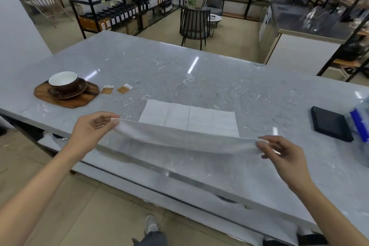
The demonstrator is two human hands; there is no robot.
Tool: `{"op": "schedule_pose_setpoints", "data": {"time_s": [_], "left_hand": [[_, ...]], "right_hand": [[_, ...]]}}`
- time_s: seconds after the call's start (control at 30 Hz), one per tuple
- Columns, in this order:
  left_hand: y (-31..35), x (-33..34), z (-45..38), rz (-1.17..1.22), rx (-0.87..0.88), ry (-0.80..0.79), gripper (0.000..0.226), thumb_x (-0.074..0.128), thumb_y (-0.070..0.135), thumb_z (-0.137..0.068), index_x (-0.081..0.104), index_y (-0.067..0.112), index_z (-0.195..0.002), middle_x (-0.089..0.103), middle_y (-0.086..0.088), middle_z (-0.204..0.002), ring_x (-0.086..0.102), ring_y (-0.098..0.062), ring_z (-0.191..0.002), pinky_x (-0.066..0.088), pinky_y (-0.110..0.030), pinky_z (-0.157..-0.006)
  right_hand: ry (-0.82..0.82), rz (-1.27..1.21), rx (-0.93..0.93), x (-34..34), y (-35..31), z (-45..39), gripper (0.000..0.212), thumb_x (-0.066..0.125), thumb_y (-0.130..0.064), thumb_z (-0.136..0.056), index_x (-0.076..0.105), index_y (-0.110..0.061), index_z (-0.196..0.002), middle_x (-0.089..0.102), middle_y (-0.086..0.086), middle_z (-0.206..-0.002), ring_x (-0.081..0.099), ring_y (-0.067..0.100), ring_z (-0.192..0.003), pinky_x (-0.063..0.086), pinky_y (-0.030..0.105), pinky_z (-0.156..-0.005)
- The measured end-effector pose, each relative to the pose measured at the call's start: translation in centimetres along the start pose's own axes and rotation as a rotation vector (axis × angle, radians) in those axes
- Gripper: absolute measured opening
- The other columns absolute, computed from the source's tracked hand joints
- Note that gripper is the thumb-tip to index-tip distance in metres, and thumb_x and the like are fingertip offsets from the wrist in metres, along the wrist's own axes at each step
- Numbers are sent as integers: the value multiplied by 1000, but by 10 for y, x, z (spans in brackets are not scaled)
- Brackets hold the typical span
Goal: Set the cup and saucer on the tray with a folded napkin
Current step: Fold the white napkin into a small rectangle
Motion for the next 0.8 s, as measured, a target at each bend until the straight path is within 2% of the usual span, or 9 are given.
{"op": "schedule_pose_setpoints", "data": {"time_s": [0.13,0.33,0.47,0.57,0.6,0.7,0.8], "left_hand": [[-9,9,-46,53,-48,-11,17,76,14,-87,78,23,-101,79,14,-98,73,0,-91,54,-7,-76],[-35,43,-132,-58,-69,-125,15,75,13,-88,77,22,-100,76,15,-100,71,4,-89,54,-17,-85],[-61,69,-182,-158,-55,-192,11,74,10,-89,77,16,-98,76,-2,-99,70,-12,-90,52,-19,-85],[-87,87,-212,-296,-39,-250,12,75,6,-88,79,9,-99,77,-7,-100,70,-14,-88,47,-3,-76],[-96,93,-220,-336,-34,-261,15,76,5,-87,79,5,-101,78,-10,-102,71,-17,-89,46,-2,-76],[-119,104,-236,-422,-48,-290,19,78,7,-86,79,6,-105,78,-10,-105,71,-16,-92,48,-16,-82],[-131,110,-247,-482,-28,-304,18,77,10,-87,80,11,-104,80,-4,-100,69,-11,-86,47,-17,-78]], "right_hand": [[13,-64,79,12,8,-46,6,76,-24,-90,80,-23,-94,79,0,-91,74,11,-81,61,23,-64],[1,-14,225,33,45,-122,5,77,-26,-90,79,-27,-95,80,-3,-86,73,6,-78,60,20,-61],[-7,56,312,45,79,-165,5,78,-24,-89,77,-28,-92,75,-10,-72,69,2,-68,58,24,-62],[-15,144,358,53,106,-189,12,78,-23,-89,75,-22,-101,72,-12,-66,68,2,-63,57,20,-60],[-20,184,363,56,113,-196,16,78,-22,-89,74,-21,-104,72,-11,-65,67,2,-59,55,18,-58],[-56,360,356,68,129,-211,20,78,-23,-89,69,-26,-107,72,-7,-67,65,1,-55,46,11,-56],[-105,503,337,76,137,-222,18,76,-25,-90,69,-28,-107,71,-6,-72,64,0,-67,42,6,-59]]}}
Point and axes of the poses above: each hand's wrist, its own z-axis away from the middle knuckle, its own x-axis out of the palm, y = z × x, the point moved 1 cm from there along -z, towards the middle knuckle
